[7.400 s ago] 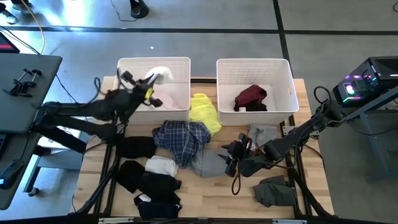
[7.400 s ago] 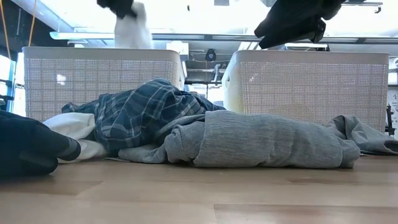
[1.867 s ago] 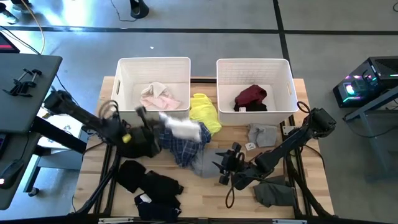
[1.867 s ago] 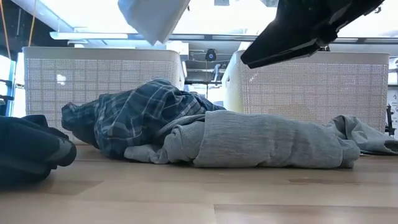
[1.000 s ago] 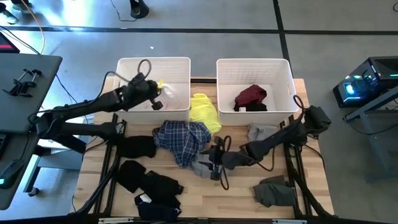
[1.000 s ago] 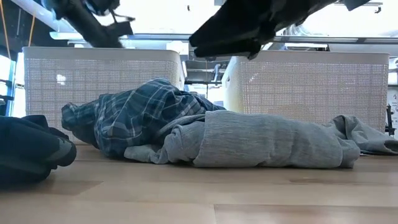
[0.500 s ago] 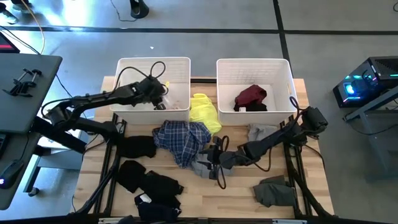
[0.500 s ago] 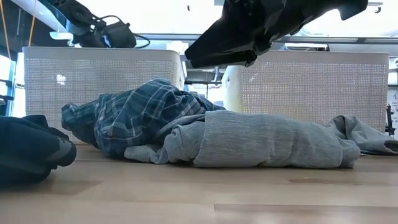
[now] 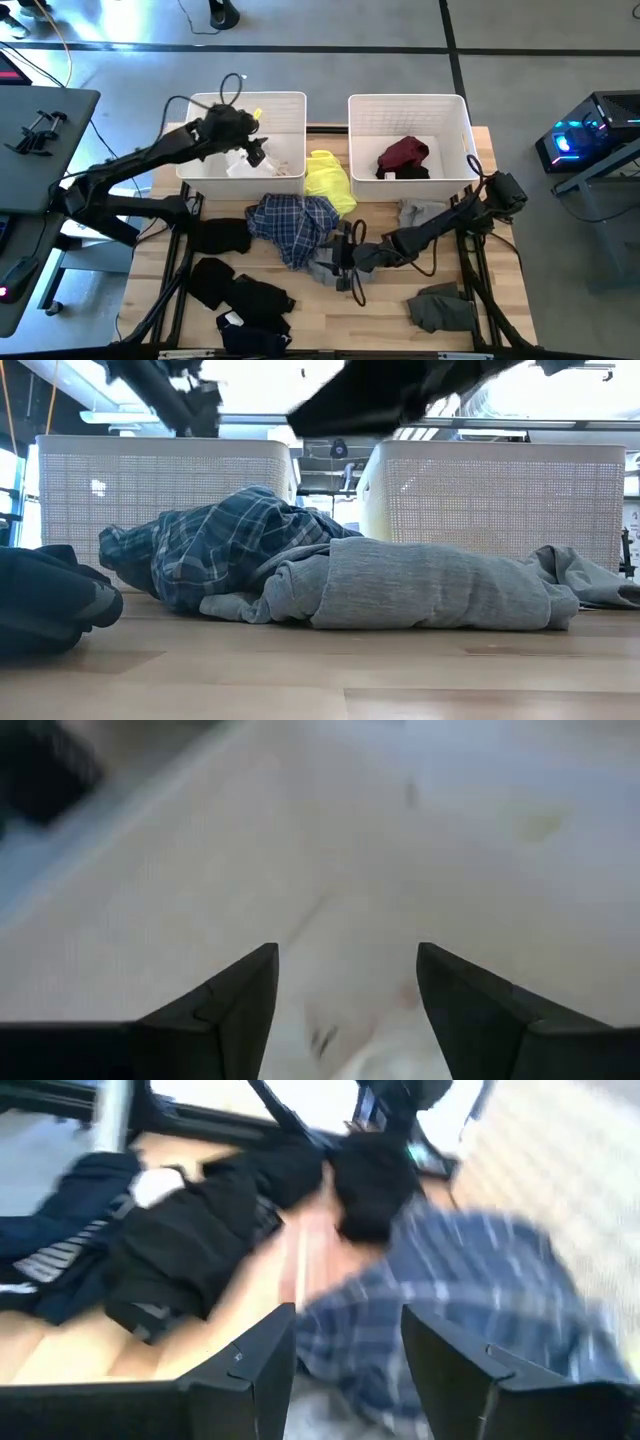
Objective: Sort clothes
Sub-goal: Put the blue long-sleeved shirt into the right white laundry bin
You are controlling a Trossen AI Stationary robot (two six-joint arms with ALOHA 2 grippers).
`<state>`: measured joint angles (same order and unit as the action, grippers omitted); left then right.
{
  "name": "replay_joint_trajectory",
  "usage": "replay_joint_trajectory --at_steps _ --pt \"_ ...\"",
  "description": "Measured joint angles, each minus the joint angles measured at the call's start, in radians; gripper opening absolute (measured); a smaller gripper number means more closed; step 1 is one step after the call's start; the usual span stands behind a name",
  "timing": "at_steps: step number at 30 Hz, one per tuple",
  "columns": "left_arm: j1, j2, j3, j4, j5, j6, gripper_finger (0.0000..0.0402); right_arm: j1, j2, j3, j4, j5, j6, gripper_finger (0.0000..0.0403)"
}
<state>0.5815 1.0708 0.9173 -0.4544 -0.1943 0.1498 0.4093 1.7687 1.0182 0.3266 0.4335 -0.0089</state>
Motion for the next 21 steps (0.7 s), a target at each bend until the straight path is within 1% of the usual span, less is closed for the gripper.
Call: replay_joint_trajectory --at_steps 3,6,8,12,16,18,21 --pt "-0.092 -0.077 0.0 0.052 -0.001 0.032 0.0209 0.005 0.0 0.041 0.001 -0.005 -0.09 0.0169" --pt "-0.204 -0.134 0.0 0.083 -0.003 0.053 0.0197 -0.012 0.0 0.08 0.001 -0.004 -0.133 0.017" --pt "-0.289 -0.158 0.0 0.104 -0.028 0.072 0.0189 -0.024 -0.001 0.105 0.001 -0.001 -0.153 0.0172" --pt "-0.469 -0.17 0.0 0.122 -0.155 0.12 0.0171 -0.049 -0.001 0.139 0.0 -0.003 -0.194 0.0189" --pt "-0.638 -0.153 -0.001 0.122 -0.299 0.128 0.0154 -0.085 -0.001 0.148 -0.008 -0.025 -0.209 0.0217" --pt "-0.712 -0.139 -0.001 0.122 -0.359 0.105 0.0147 -0.104 -0.001 0.148 -0.022 -0.026 -0.208 0.0231" --pt "-0.816 -0.119 -0.001 0.121 -0.417 0.033 0.0138 -0.134 -0.001 0.148 -0.04 -0.027 -0.192 0.0247"
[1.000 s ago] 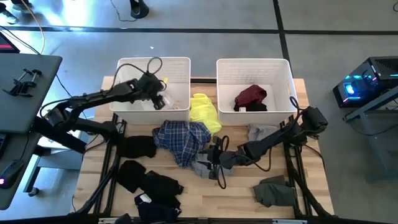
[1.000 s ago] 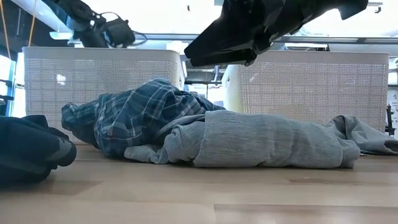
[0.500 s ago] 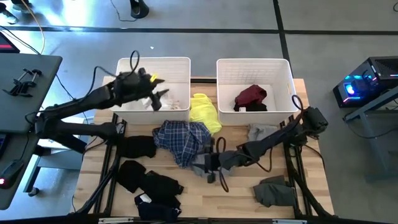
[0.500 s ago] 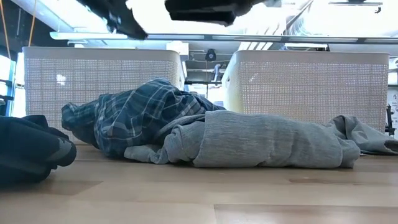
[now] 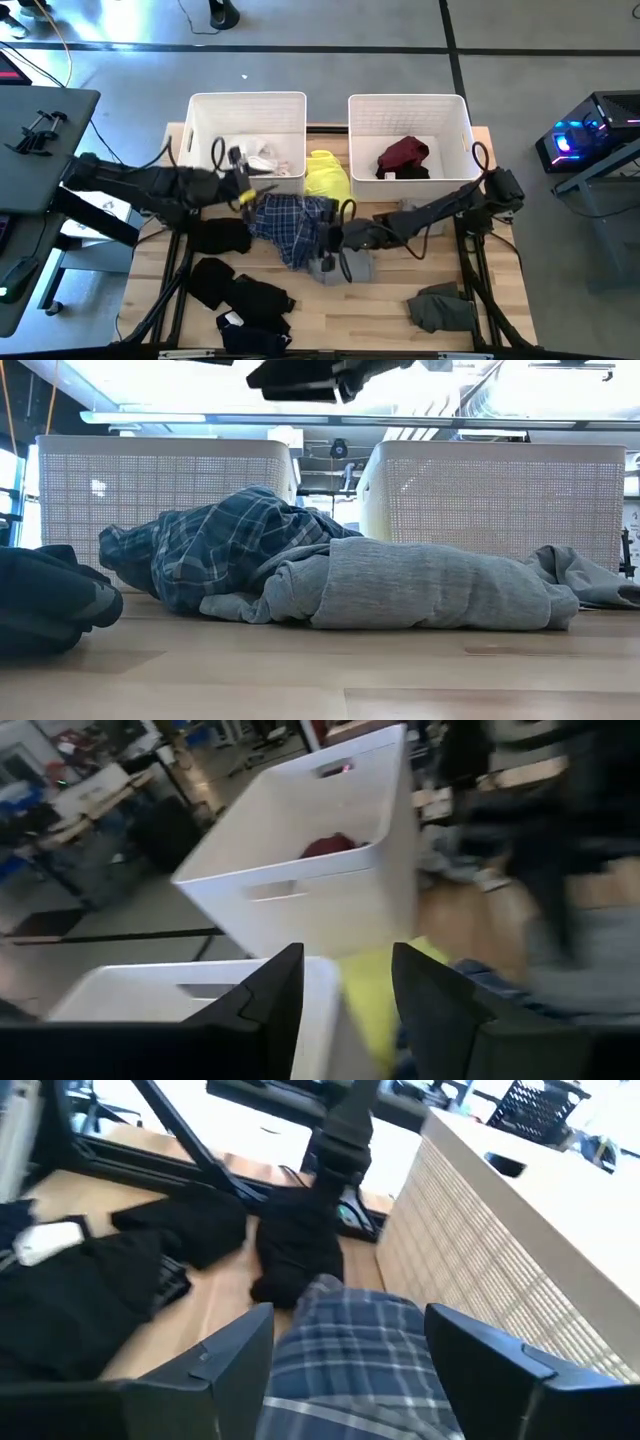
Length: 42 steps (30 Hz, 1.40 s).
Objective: Sort clothes
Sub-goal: Put the blue long-sleeved shirt into the right white laundry bin
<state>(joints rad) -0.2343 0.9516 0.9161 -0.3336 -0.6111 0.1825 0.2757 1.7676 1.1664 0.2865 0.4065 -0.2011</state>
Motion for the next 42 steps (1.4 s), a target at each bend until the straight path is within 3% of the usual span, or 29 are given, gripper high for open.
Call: replay_joint_trajectory --at_steps 6,10,14,18,22,27,29,31,36,42 --pt "-0.205 0.062 0.0 -0.005 -0.098 -0.112 0.0125 -0.06 0.029 0.0 -0.025 -0.054 0.065 0.0259" --pt "-0.308 0.113 -0.001 -0.018 -0.218 -0.158 0.012 -0.094 0.126 0.0 0.011 -0.09 0.115 0.0259" --pt "-0.374 0.149 -0.001 -0.028 -0.289 -0.185 0.0119 -0.115 0.238 0.025 0.024 -0.094 0.123 0.026" --pt "-0.411 0.162 -0.001 -0.047 -0.339 -0.198 0.0119 -0.134 0.334 0.109 -0.083 -0.099 0.19 0.0255" --pt "-0.43 0.161 -0.001 -0.054 -0.375 -0.211 0.0119 -0.149 0.416 0.215 -0.255 -0.11 0.233 0.0214" --pt "-0.447 0.161 -0.001 -0.068 -0.396 -0.233 0.0119 -0.151 0.477 0.288 -0.36 -0.109 0.315 0.0101" --pt "-0.458 0.161 -0.001 -0.068 -0.403 -0.236 0.0119 -0.15 0.476 0.292 -0.36 -0.108 0.318 0.0044" --pt "-0.475 0.161 -0.001 -0.066 -0.435 -0.235 0.0119 -0.146 0.458 0.3 -0.374 -0.101 0.309 0.0017" --pt "-0.524 0.159 -0.001 -0.069 -0.534 -0.234 0.0119 -0.113 0.351 0.306 -0.418 0.009 0.282 0.0025" --pt "-0.581 0.156 -0.001 -0.088 -0.586 -0.241 0.0119 -0.054 0.122 0.308 -0.432 0.221 0.207 0.0009"
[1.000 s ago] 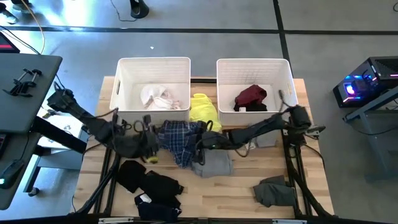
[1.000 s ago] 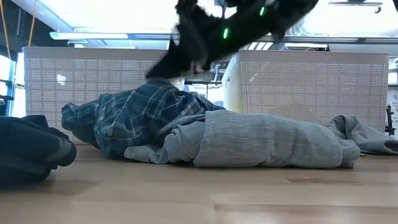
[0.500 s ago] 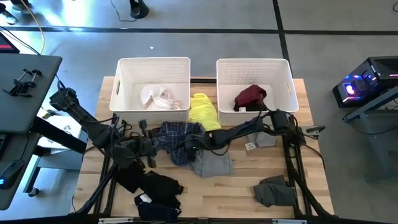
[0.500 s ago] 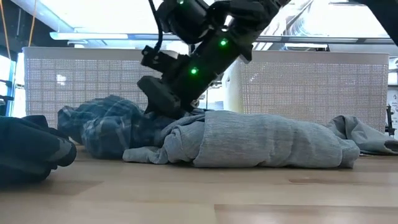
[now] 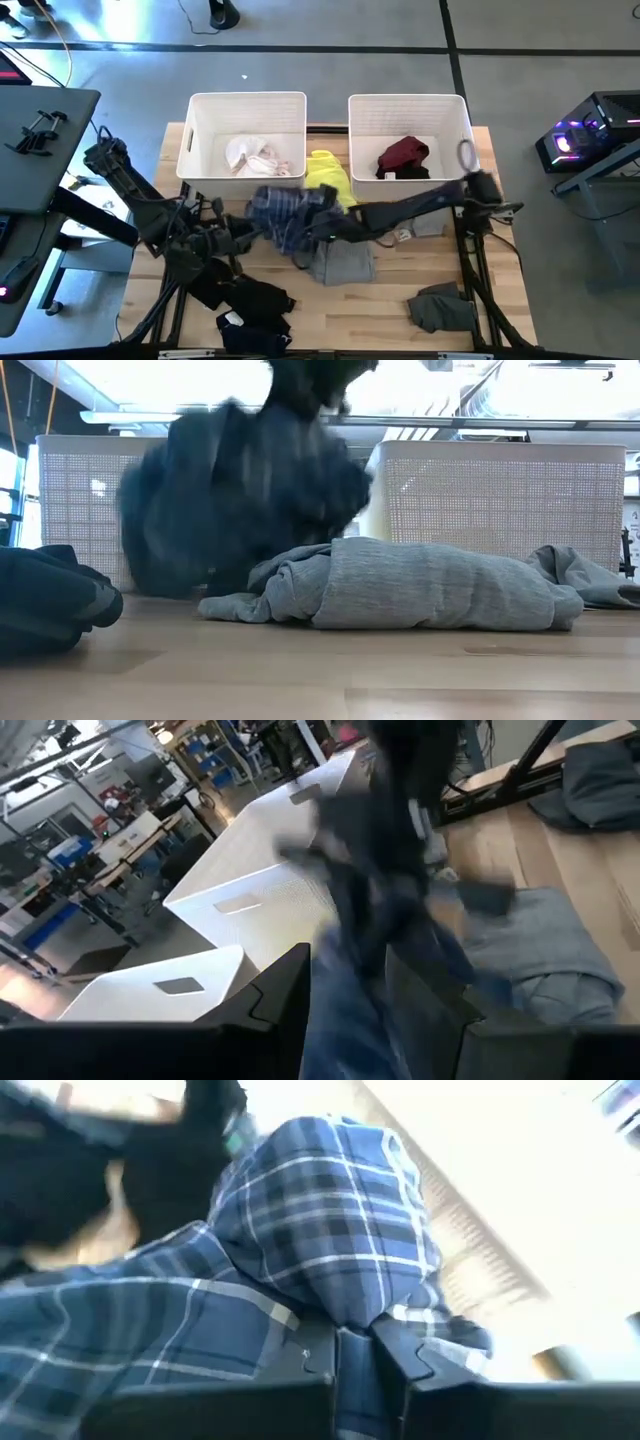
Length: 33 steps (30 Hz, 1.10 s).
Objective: Sort clothes
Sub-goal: Put the blue long-sleeved shirt into the right white laundry bin
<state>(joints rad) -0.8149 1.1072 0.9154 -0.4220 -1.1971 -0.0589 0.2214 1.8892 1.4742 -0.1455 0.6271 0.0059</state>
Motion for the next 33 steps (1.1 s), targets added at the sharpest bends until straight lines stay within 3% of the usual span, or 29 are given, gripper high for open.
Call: replay_joint_trajectory --at_steps 9,12,15,17,20,24,28,33 --pt "-0.037 0.0 0.0 -0.076 -0.054 -0.08 0.0119 0.101 -0.361 0.002 -0.004 0.401 -0.321 0.0005" --pt "-0.037 0.0 0.0 -0.08 -0.054 -0.088 0.0119 0.109 -0.471 0.002 0.025 0.578 -0.489 0.0004" --pt "-0.037 0.0 0.0 -0.081 -0.054 -0.088 0.0119 0.084 -0.584 0.002 0.142 0.668 -0.686 0.0003" --pt "-0.037 0.0 0.0 -0.082 -0.055 -0.088 0.0119 0.049 -0.651 0.002 0.27 0.667 -0.81 0.0003" --pt "-0.037 0.0 0.0 -0.082 -0.069 -0.088 0.0119 -0.023 -0.737 0.003 0.484 0.58 -0.955 0.0003" --pt "-0.036 0.0 0.0 -0.082 -0.072 -0.088 0.0119 -0.146 -0.823 0.005 0.568 0.481 -0.956 0.0003" --pt "-0.036 0.0 0.0 -0.083 -0.071 -0.087 0.0119 -0.243 -0.872 0.005 0.407 0.494 -0.829 0.0003" --pt "-0.036 0.0 0.0 -0.091 -0.072 -0.087 0.0119 -0.29 -0.891 0.005 -0.049 0.481 -0.488 0.0003"
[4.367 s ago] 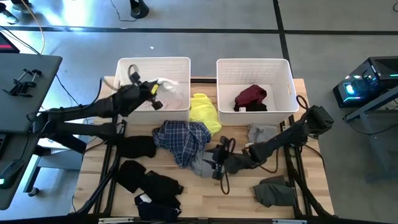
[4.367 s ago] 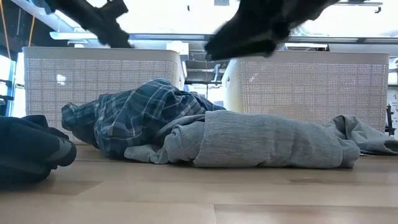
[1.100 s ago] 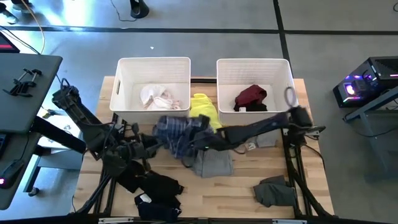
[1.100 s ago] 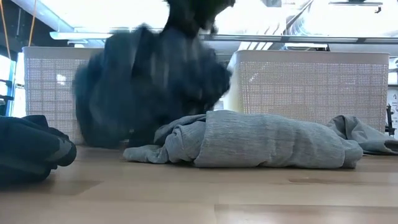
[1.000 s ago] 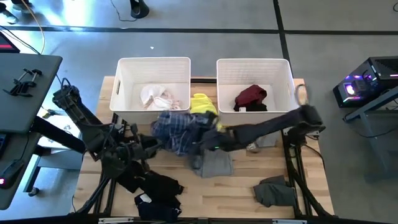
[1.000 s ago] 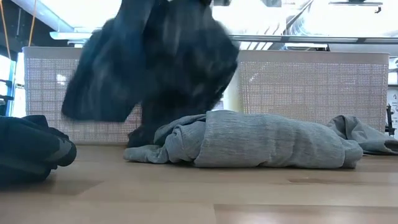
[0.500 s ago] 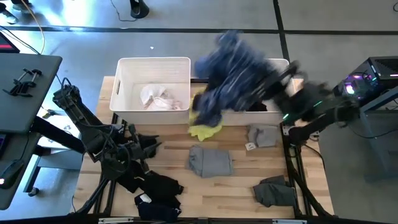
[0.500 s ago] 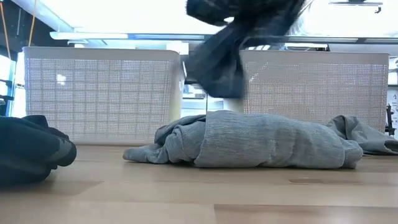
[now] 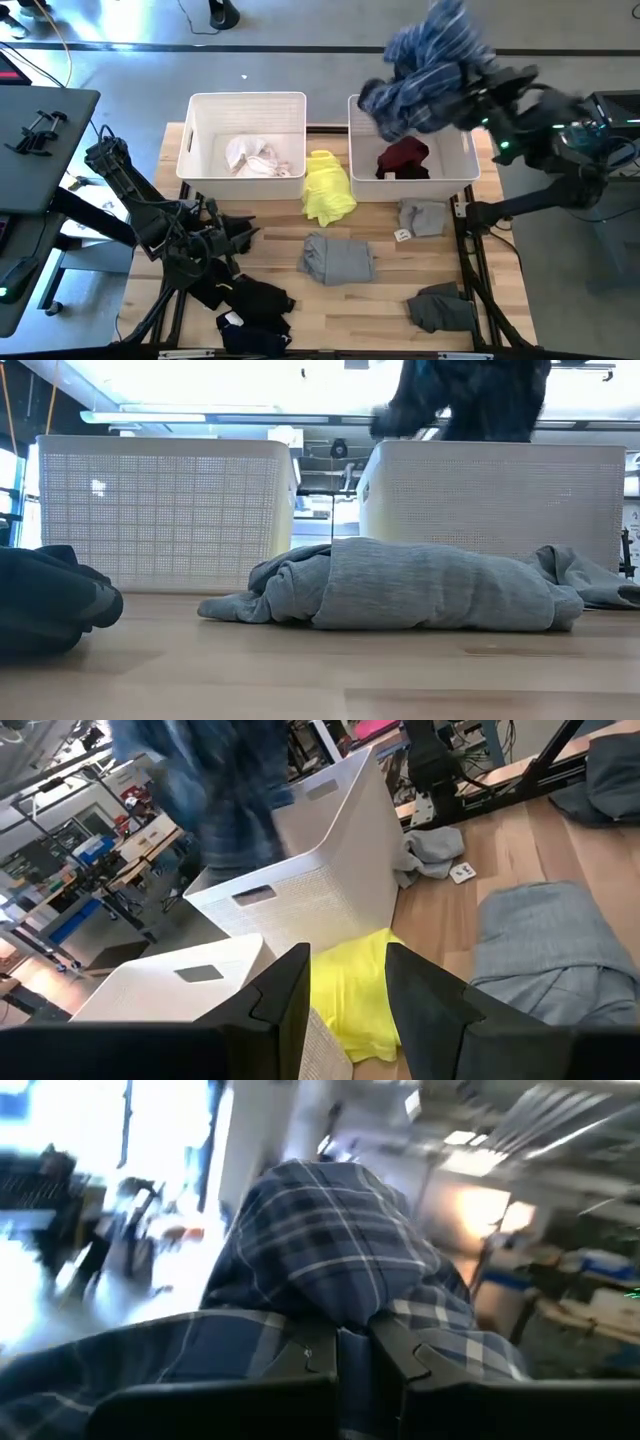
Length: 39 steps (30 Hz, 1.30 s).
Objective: Sort clothes
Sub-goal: Put the blue long-sleeved shirt into the right white laundry bin
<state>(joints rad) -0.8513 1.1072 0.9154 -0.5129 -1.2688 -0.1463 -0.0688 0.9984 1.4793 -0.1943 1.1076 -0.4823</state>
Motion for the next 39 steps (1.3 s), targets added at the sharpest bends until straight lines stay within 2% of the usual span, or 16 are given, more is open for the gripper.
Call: replay_joint_trajectory --at_steps 3,7,10,12,15,18,23,28,34,37,39 --pt "0.0 0.0 0.0 0.0 0.0 0.0 0.0119 -0.052 0.012 -0.001 -0.266 -0.107 0.224 0.0003" --pt "0.0 0.0 0.0 0.0 0.0 0.0 0.0119 -0.178 0.044 -0.001 -0.526 -0.368 0.473 0.0003" --pt "0.0 0.0 0.0 0.001 0.0 0.0 0.0119 -0.289 0.093 -0.002 -0.68 -0.567 0.568 0.0003" --pt "0.0 0.0 0.0 0.001 0.0 0.0 0.0119 -0.351 0.132 -0.014 -0.763 -0.65 0.601 0.0003" --pt "0.0 0.0 0.0 0.001 0.0 -0.006 0.0119 -0.428 0.185 -0.073 -0.82 -0.669 0.614 0.0007" --pt "0.0 0.0 0.0 0.001 0.0 -0.008 0.0119 -0.492 0.231 -0.174 -0.806 -0.687 0.613 0.0012" --pt "0.0 0.0 0.0 0.001 0.0 -0.008 0.0119 -0.564 0.305 -0.366 -0.689 -0.771 0.605 0.0014" --pt "0.0 0.0 0.0 0.001 0.001 -0.01 0.0119 -0.584 0.376 -0.49 -0.604 -0.787 0.567 0.0029" --pt "0.0 0.0 0.0 0.002 0.0 -0.019 0.0119 -0.6 0.424 -0.477 -0.631 -0.85 0.561 0.0119" --pt "0.0 0.0 0.0 0.002 0.001 -0.019 0.0119 -0.599 0.411 -0.4 -0.684 -0.818 0.574 0.0158" --pt "0.0 0.0 0.0 0.002 0.0 -0.018 0.0119 -0.595 0.393 -0.322 -0.723 -0.772 0.578 0.0171"
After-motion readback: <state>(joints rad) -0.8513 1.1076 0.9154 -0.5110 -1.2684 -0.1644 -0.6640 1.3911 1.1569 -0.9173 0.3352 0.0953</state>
